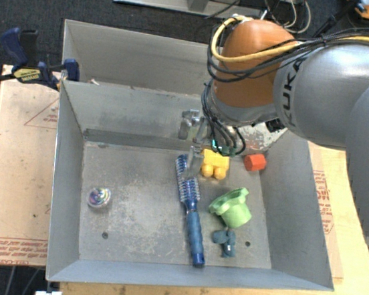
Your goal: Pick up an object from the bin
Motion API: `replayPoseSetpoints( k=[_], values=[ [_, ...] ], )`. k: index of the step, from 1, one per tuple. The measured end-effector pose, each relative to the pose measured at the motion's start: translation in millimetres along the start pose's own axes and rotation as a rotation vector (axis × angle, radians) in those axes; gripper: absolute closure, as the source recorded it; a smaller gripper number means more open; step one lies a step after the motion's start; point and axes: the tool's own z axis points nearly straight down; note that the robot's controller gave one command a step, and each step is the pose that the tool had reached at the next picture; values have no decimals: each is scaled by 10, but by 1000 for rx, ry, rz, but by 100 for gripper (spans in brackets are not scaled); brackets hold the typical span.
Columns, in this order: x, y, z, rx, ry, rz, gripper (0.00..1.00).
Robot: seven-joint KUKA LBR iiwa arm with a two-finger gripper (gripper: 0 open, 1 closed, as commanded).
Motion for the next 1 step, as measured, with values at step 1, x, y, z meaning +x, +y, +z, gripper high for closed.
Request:
replayPoseSetpoints(
  k=[1],
  values=[
    [21,-251,743,1,3,-108,0]
  ],
)
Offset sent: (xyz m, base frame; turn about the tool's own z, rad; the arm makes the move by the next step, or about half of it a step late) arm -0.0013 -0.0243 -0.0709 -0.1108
